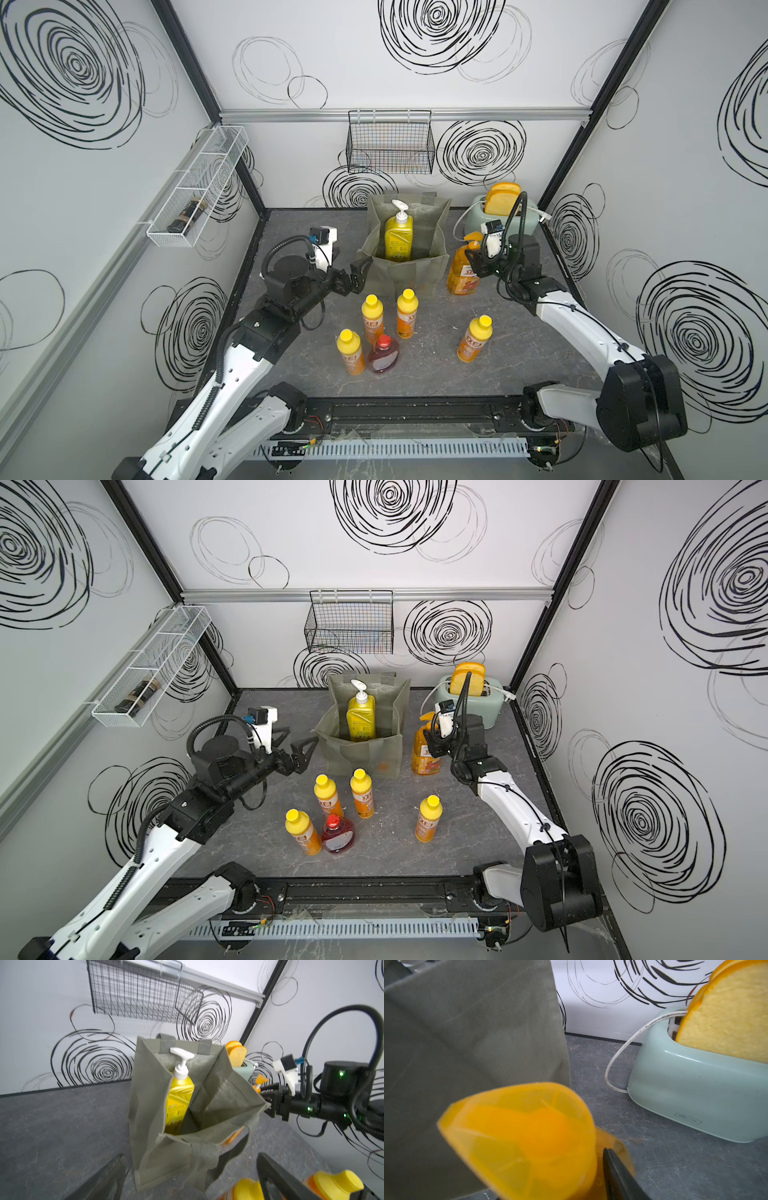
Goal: Pack dish soap into the shopping bag
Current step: Pick up the bottle of dish soap at the center of the board.
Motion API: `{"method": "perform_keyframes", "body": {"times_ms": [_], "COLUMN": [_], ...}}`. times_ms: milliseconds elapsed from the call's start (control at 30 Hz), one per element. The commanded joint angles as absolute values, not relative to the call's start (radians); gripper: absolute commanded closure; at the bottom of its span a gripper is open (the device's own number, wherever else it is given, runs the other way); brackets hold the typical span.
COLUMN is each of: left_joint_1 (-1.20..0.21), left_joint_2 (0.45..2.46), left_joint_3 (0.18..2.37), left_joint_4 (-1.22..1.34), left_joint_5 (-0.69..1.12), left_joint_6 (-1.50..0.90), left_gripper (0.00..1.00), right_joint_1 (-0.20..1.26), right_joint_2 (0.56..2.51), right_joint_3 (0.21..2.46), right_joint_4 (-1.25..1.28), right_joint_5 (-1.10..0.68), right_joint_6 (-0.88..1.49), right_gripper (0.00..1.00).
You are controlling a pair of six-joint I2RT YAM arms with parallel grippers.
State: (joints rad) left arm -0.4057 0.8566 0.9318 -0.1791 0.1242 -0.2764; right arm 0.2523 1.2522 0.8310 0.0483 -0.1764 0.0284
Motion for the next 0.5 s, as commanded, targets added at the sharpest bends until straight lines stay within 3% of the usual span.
{"method": "perform_keyframes", "body": {"times_ms": [0,133,267,467], "left_joint_1": [-0.363,-0.351,-0.351,-0.357], "left_joint_2": [0.922,0.978,1.018,1.057], "left_joint_3": [0.958,0.953,0.937,0.916], "left_joint_4": [-0.128,-0.125,-0.121,-0.086], "left_joint_5": [0.166,0.192,0.227,0.317], "left_joint_6": [-0.315,-0.318,-0.323,-0.341], "left_gripper": [0.00,0.01,0.01,0.01], "right_joint_1": [0.267,0.302,0.340,0.386], "right_joint_2": [1.262,1.221,1.170,1.091], "right_joint_3": [0.858,0.887,0.951,1.094], "right_joint_4": [0.025,-0.013,-0.082,-0.213], "right_joint_5": [-0.160,-0.104,-0.041,0.025], "right_joint_6": [0.015,0.005,0.001,-0.001], "right_gripper": [0.61,0.77,0.86,0.93]}}
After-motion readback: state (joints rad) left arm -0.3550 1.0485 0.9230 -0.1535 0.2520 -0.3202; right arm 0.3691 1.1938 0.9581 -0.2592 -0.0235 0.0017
